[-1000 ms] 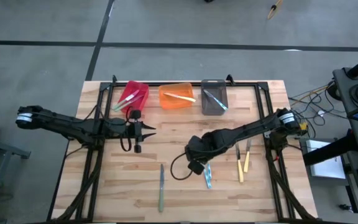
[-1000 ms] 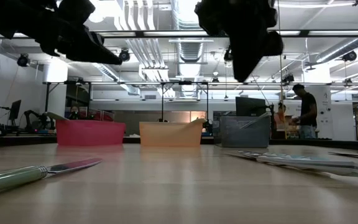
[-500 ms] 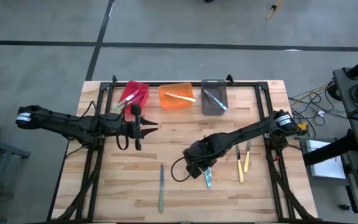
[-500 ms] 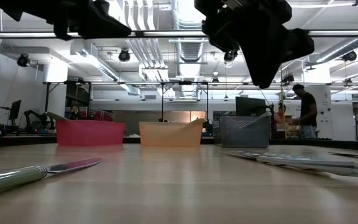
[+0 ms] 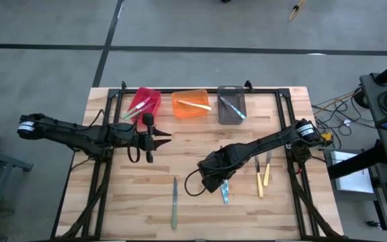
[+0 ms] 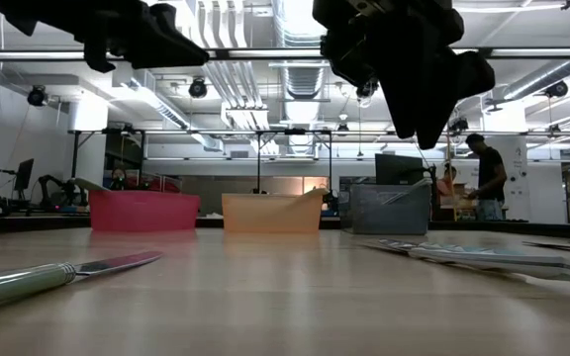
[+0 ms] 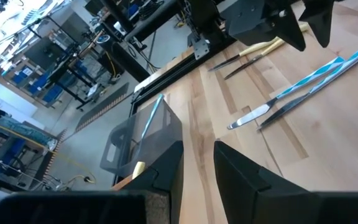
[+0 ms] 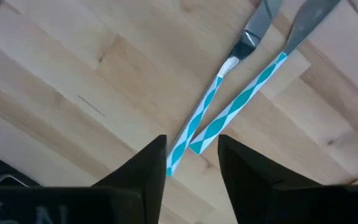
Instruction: Sort silverware by color (type)
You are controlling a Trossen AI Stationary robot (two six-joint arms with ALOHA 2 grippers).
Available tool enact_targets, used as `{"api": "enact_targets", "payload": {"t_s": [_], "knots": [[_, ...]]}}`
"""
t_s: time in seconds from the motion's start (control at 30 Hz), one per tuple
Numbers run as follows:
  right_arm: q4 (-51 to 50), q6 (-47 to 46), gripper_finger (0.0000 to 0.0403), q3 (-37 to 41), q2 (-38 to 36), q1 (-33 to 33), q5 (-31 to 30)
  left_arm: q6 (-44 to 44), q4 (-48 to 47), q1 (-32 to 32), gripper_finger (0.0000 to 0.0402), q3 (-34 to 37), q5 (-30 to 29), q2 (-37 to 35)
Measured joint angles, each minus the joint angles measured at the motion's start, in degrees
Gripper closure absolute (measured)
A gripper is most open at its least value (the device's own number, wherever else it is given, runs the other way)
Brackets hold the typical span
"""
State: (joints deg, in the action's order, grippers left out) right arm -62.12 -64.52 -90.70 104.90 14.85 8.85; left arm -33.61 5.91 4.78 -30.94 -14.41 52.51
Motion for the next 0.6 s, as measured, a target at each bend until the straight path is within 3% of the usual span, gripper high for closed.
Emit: {"api": "enact_targets", "payload": {"t_s": [0.2,0.6], "knots": [[1.0,5.0,0.026,0.0,0.0,0.0,0.0,0.2,0.0,0.0,0.0331,0.0,0.0,0.2],[1.9,0.0,0.0284,1.9,0.1,0.0,-1.8,0.8,-0.2,0.0,0.0331,0.0,0.0,0.2]]}}
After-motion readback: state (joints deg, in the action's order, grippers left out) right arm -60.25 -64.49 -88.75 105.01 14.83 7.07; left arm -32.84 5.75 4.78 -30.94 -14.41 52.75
